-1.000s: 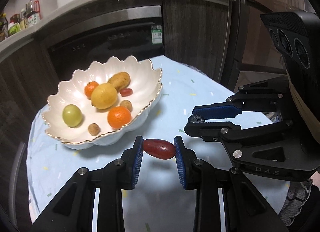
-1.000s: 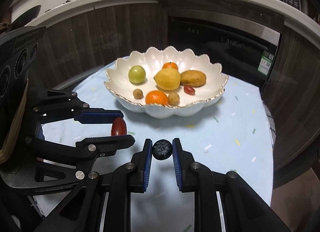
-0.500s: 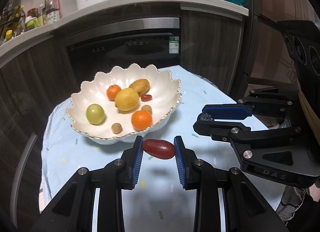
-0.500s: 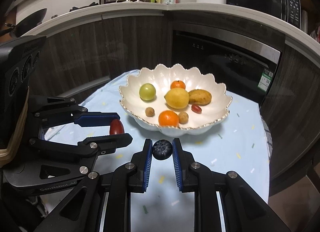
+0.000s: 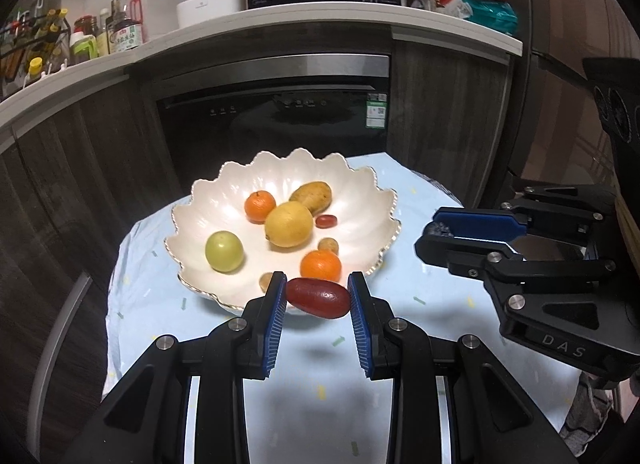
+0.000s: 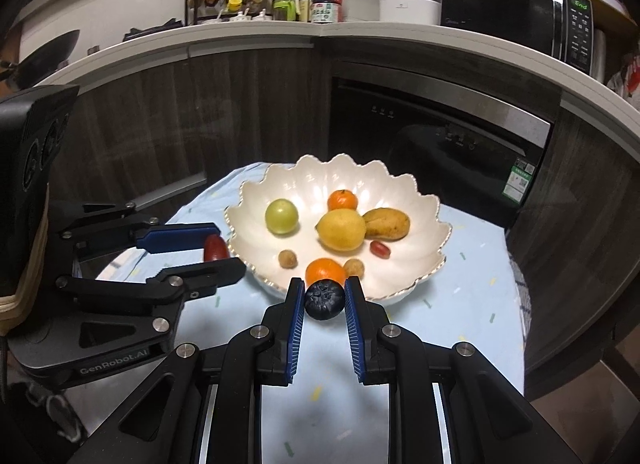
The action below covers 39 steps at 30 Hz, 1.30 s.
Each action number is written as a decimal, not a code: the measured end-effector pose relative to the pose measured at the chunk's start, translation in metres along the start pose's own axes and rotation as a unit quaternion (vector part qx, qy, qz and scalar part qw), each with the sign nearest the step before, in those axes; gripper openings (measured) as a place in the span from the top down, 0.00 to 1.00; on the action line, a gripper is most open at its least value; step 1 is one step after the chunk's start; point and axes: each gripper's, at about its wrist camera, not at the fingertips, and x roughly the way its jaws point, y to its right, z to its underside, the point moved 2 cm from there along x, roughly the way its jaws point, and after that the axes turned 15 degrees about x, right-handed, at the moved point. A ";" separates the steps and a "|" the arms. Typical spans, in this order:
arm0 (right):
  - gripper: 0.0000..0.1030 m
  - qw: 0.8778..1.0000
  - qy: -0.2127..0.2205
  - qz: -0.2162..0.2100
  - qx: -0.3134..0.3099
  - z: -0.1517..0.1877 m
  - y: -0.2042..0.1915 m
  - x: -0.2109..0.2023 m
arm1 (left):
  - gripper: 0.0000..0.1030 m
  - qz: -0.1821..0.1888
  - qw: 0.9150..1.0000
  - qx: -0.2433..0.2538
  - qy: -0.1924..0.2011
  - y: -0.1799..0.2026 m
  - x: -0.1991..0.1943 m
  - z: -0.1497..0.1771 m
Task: Organize fruits
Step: 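Carry the red date and blueberry over the white bowl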
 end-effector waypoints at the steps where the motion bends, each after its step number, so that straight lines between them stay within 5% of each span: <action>1: 0.79 1.000 0.001 0.003 0.002 -0.002 0.001 0.001 | 0.70 -0.002 1.000 -0.002 0.000 -0.002 0.001 -0.001; 39: 0.79 0.994 -0.027 0.078 0.078 -0.045 0.047 0.097 | 0.67 -0.018 0.996 -0.060 -0.055 -0.073 0.099 -0.012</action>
